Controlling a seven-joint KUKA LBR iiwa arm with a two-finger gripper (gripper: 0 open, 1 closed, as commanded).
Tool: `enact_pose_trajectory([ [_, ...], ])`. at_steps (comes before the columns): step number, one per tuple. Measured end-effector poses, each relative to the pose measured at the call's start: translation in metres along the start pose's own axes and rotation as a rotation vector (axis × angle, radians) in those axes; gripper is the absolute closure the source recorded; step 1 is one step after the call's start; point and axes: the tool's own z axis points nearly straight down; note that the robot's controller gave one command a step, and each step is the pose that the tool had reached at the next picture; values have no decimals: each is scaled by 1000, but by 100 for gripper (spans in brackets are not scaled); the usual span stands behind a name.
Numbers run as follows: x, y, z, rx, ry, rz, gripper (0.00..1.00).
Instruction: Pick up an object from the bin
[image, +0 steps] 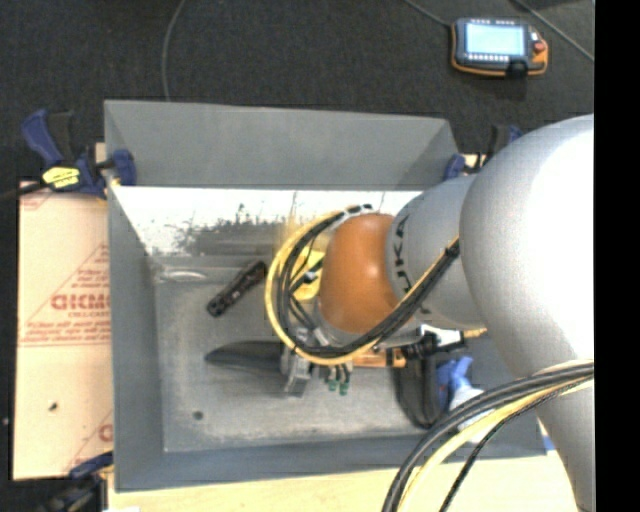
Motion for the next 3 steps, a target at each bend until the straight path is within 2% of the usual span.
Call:
enact_pose_trajectory([
  [1,0,0,0,0,0,-1,100],
  [3,0,-1,-21,0,-1,-3,100],
])
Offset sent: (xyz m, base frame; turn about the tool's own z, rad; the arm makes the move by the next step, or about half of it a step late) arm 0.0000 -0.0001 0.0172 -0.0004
